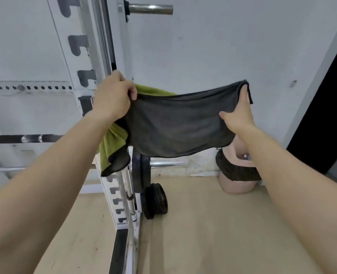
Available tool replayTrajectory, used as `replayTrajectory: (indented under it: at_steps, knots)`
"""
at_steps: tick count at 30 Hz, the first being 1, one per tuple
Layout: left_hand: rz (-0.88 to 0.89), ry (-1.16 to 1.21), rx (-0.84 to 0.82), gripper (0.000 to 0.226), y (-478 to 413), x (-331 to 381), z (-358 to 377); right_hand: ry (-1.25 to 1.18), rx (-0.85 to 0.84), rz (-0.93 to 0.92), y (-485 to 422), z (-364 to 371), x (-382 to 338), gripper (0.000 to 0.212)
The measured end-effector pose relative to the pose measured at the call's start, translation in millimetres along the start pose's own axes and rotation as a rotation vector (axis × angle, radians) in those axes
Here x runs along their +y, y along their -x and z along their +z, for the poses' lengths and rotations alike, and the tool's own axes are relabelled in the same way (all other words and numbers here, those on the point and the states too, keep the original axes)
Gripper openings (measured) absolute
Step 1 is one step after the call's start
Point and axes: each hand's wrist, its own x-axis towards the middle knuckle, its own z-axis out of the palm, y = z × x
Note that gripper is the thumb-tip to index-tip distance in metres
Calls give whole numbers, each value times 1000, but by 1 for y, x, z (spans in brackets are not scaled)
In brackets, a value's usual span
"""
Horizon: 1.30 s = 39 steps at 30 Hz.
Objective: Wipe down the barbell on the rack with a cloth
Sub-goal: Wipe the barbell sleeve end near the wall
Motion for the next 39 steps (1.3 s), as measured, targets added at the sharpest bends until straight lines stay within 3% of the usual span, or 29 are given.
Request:
replayTrajectory:
  at_steps: [3,5,7,10,12,13,15,22,27,34,39]
  knots:
    - [6,-123,-211,24,-17,-4,52,326,-81,64,-33,31,12,89]
    - [-4,-163,-402,36,-9,-3,86,593,-183,126,-37,51,25,68]
    - [64,-226,-491,53,7,-1,115,778,-165,120,-34,67,37,50]
    - [153,-310,-337,63,19,-4,131,868,98,-271,-22,91,47,35]
    - [174,-339,-252,63,25,-7,130,825,41,-514,-11,111,45,28]
    - [179,-356,-245,65,29,-10,129,846,-16,-567,-6,122,44,37]
    - [176,-390,-241,66,39,-16,127,881,-42,-607,2,142,35,47]
    - [21,-489,-82,53,55,-10,137,772,-115,-723,23,187,4,46]
    - [66,-417,-76,51,46,25,151,782,-108,-771,2,151,33,47]
    - [113,-329,-35,45,31,123,192,875,-4,-657,-37,76,96,45]
    - [183,-283,11,42,35,123,193,880,-41,-652,-43,75,90,51]
